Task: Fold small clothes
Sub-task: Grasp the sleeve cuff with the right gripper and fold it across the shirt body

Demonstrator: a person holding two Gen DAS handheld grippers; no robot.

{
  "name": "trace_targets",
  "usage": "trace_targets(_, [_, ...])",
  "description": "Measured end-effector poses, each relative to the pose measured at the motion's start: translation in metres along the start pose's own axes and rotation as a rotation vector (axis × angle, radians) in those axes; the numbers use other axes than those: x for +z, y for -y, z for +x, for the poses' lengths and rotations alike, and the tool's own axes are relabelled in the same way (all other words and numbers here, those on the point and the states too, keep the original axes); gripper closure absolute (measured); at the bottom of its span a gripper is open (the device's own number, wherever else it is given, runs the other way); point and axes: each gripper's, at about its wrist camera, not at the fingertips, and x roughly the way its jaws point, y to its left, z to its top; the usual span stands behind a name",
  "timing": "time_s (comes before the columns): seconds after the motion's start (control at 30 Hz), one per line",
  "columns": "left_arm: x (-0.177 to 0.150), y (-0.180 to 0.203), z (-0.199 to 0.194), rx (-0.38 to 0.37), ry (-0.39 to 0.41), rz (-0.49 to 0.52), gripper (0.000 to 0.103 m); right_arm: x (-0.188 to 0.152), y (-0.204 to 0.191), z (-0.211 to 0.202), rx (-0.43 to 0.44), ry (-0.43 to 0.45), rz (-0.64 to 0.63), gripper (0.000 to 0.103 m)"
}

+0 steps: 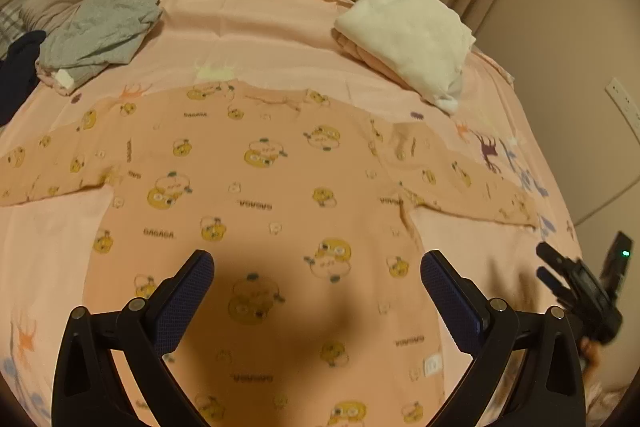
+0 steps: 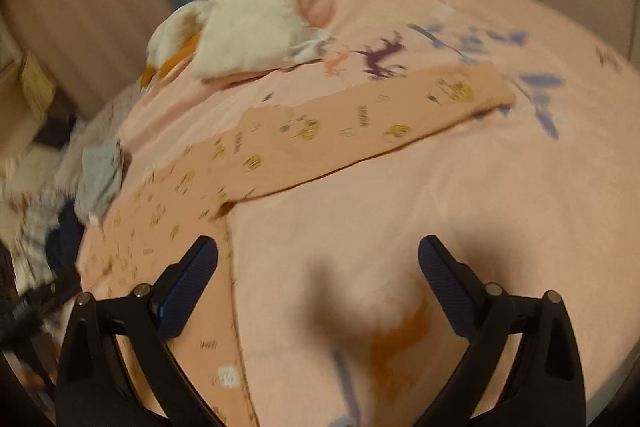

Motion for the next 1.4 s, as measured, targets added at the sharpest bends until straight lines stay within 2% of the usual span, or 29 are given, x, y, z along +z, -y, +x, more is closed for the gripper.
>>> trace_targets(0.1, [0.008, -0.003, 0.007, -0.007, 0.005, -0.015, 0.001, 0.020, 0.044, 0.025, 0.008, 0.000, 0.169, 0.019])
trace_targets(0.2, [0.015, -0.006, 0.015, -0.007, 0.007, -0.031, 0.001, 0.033, 0.073, 0.043, 0.004, 0.010, 0.286, 0.027])
trace_targets(0.33, [0.022, -0.009, 0.027, -0.004, -0.002, -0.047, 0.001, 0.053, 0.093, 0.056, 0.080, 0.069, 0.395, 0.033])
trace_targets(0.43, [0.026, -0.011, 0.033, 0.000, -0.005, -0.058, 0.001, 0.067, 0.106, 0.063, 0.095, 0.127, 0.469, 0.044])
trace_targets(0.53, [0.029, -0.014, 0.038, 0.007, -0.003, -0.065, 0.001, 0.078, 0.124, 0.068, 0.090, 0.173, 0.533, 0.065])
trace_targets(0.6, [0.030, -0.017, 0.041, 0.014, -0.006, -0.072, 0.001, 0.083, 0.129, 0.071, 0.082, 0.176, 0.544, 0.086])
trace_targets(0.63, [0.030, -0.019, 0.042, 0.017, -0.009, -0.076, 0.001, 0.087, 0.129, 0.073, 0.064, 0.176, 0.534, 0.092])
trace_targets(0.77, [0.035, -0.031, 0.044, 0.036, -0.006, -0.091, 0.001, 0.091, 0.129, 0.062, 0.014, 0.195, 0.467, 0.095])
trace_targets(0.83, [0.036, -0.038, 0.045, 0.039, -0.006, -0.104, 0.001, 0.097, 0.123, 0.063, -0.032, 0.157, 0.426, 0.095])
trace_targets(0.9, [0.037, -0.045, 0.045, 0.055, -0.005, -0.119, 0.001, 0.105, 0.094, 0.051, -0.060, 0.176, 0.307, 0.096])
trace_targets(0.97, [0.039, -0.053, 0.043, 0.065, -0.006, -0.134, 0.001, 0.112, 0.067, 0.039, -0.027, 0.201, 0.222, 0.096])
trace_targets(1.13, [0.037, -0.074, 0.033, 0.068, 0.004, -0.168, 0.001, 0.131, -0.038, 0.012, 0.050, 0.225, 0.000, 0.096])
trace_targets(1.27, [0.036, -0.100, 0.017, 0.068, 0.031, -0.210, 0.001, 0.127, -0.120, 0.006, 0.096, 0.201, -0.136, 0.096])
trace_targets(1.4, [0.034, -0.134, 0.002, 0.074, 0.057, -0.271, 0.001, 0.116, -0.211, 0.018, 0.128, 0.185, -0.270, 0.096])
